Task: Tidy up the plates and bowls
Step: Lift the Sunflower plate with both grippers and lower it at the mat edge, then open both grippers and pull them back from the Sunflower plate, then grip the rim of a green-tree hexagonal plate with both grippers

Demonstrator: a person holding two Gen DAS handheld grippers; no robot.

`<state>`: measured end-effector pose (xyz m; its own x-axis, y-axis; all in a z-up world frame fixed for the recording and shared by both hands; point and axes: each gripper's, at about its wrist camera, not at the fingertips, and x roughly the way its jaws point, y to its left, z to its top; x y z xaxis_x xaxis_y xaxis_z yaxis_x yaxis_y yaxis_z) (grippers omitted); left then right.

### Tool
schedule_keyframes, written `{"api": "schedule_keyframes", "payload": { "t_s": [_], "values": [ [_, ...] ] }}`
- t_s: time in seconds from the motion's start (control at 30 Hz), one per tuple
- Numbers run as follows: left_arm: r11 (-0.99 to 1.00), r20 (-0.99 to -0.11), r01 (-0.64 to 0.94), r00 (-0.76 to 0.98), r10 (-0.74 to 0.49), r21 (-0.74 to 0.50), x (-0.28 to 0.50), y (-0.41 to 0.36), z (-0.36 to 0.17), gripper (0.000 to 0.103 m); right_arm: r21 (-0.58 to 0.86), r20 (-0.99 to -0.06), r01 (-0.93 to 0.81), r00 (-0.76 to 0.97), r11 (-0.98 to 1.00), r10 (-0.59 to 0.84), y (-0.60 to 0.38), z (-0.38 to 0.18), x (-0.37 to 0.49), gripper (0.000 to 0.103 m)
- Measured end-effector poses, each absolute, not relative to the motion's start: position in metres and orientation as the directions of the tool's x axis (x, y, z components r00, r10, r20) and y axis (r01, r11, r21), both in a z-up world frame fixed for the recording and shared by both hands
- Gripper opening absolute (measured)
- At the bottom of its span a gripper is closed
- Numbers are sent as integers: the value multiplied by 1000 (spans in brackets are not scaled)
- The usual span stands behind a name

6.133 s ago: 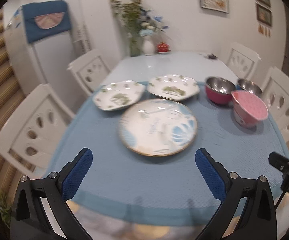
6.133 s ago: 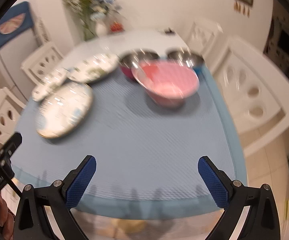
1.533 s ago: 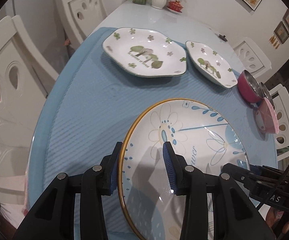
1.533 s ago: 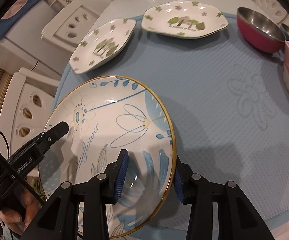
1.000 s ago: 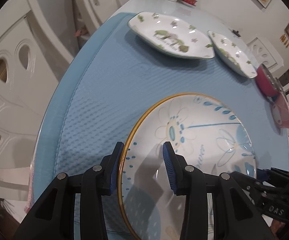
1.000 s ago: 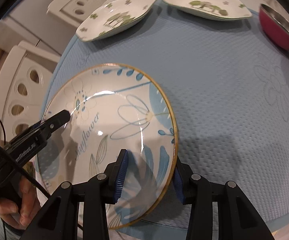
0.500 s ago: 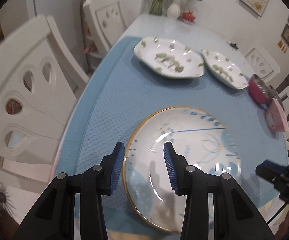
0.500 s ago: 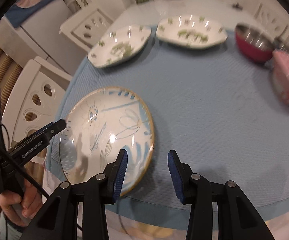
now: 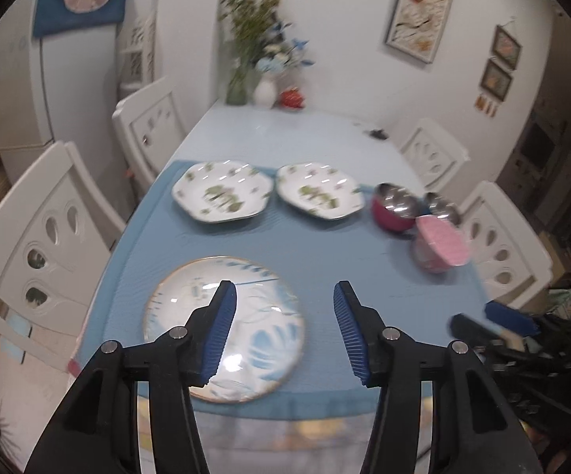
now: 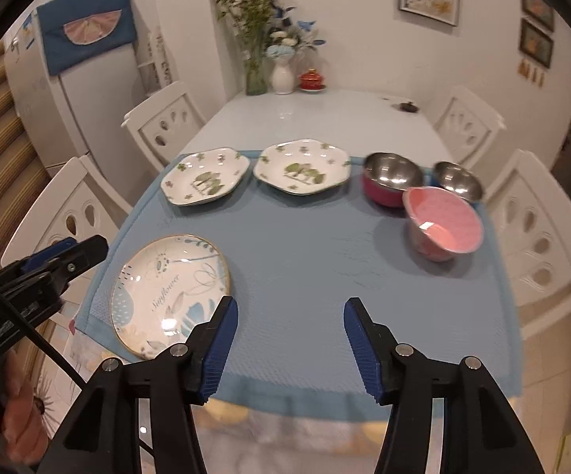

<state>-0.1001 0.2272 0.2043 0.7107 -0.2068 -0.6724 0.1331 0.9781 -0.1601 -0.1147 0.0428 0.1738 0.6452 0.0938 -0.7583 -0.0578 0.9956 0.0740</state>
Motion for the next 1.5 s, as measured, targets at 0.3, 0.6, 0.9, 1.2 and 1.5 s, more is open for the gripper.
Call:
{"api": "schedule_keyframes", "payload": {
  "t_s": [0.3,0.6,0.9,1.2,1.5],
  "values": [
    [981,-673,143,713,-196,-134,-151,188,216,49,107,-776,25,627,994,67,19,183,-167,54],
    [981,-676,149,710,-195,-126,-182,180,213,49,131,-793,58,605,990,70,1,172,-186,54],
    [979,-681,159,704,-203,-128,-151,196,209,49,81,-783,87,622,993,9,-2,178,-157,55],
    [984,-711,140,680,-176,-109,-76,246,203,49,103,-795,100,607,990,21,33,177,-85,55],
    [994,-718,78,688,-105,-70,22,313,192,62,194,-805,54,579,979,128,85,158,7,56]
  ]
}}
